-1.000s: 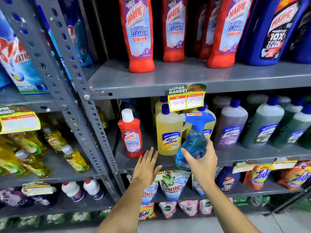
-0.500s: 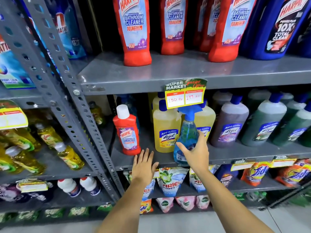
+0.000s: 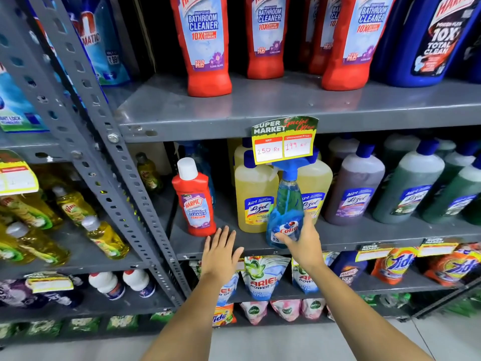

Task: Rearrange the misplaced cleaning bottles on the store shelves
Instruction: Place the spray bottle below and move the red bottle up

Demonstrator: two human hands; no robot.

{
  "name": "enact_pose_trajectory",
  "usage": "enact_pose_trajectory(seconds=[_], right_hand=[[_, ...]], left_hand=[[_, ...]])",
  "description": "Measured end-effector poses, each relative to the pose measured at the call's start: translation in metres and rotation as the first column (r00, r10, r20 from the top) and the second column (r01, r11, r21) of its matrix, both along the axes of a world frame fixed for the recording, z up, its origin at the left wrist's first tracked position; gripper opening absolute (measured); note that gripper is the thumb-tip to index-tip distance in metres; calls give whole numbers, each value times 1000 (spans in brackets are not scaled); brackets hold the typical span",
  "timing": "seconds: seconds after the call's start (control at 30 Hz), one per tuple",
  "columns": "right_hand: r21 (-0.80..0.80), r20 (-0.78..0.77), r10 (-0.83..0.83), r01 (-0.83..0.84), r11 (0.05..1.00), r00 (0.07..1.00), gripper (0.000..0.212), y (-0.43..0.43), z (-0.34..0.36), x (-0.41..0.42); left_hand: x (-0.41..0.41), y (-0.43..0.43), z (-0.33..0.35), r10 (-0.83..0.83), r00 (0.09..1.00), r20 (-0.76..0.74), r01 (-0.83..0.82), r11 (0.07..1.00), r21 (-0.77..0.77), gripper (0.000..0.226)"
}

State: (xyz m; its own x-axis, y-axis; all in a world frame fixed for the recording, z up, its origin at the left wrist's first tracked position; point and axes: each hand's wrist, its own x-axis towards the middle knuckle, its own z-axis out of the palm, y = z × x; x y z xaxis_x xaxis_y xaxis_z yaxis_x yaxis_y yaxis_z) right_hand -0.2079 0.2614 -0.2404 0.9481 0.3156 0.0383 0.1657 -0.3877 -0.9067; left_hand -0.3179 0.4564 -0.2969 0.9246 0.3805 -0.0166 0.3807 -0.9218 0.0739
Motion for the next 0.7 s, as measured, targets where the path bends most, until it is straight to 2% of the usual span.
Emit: enact_pose_trajectory(seconds=[0.07,0.1,0.17,0.2,0.27,0.33,0.4,0.53,0.6,0.7], right_hand=[[32,35,-68,67,997,997,99,-5,0,-10],[54,86,-133,128,990,987,101,-7,1,-19],[148,246,-222,190,971,944,84,-6,5,-43],[193,322,-214,157,968,922,72,-1,9,-55],[192,441,-99,14,981,892,52,17,17,-72],[119,476,58,-129,984,878,41,43,29,-77],[32,439,197,-234,972,877,45,71,44,-70],[-102,244,387,-373,922,889,82,131,67,-42],[-113,125,461,-450,886,878,95,155,71,-31],[-74,53,495,-491,868,867,82,179,65,-20]], left_hand=[[-5,-1,5,-16,999,35,16,1000,10,82],[-11,0,8,-20,997,69,19,1000,10,78],[-28,8,11,-14,988,152,12,1000,12,70],[-39,13,10,-3,984,180,1,1000,10,69],[-60,26,8,47,980,193,-50,999,11,69],[-75,41,3,75,986,149,-81,996,35,72],[-82,49,-4,41,997,66,-44,998,53,74],[-80,49,-10,26,998,-57,-26,1000,-1,77],[-79,47,-10,28,997,-69,-29,999,-16,78],[-80,48,-12,1,998,-60,-2,1000,-13,80]])
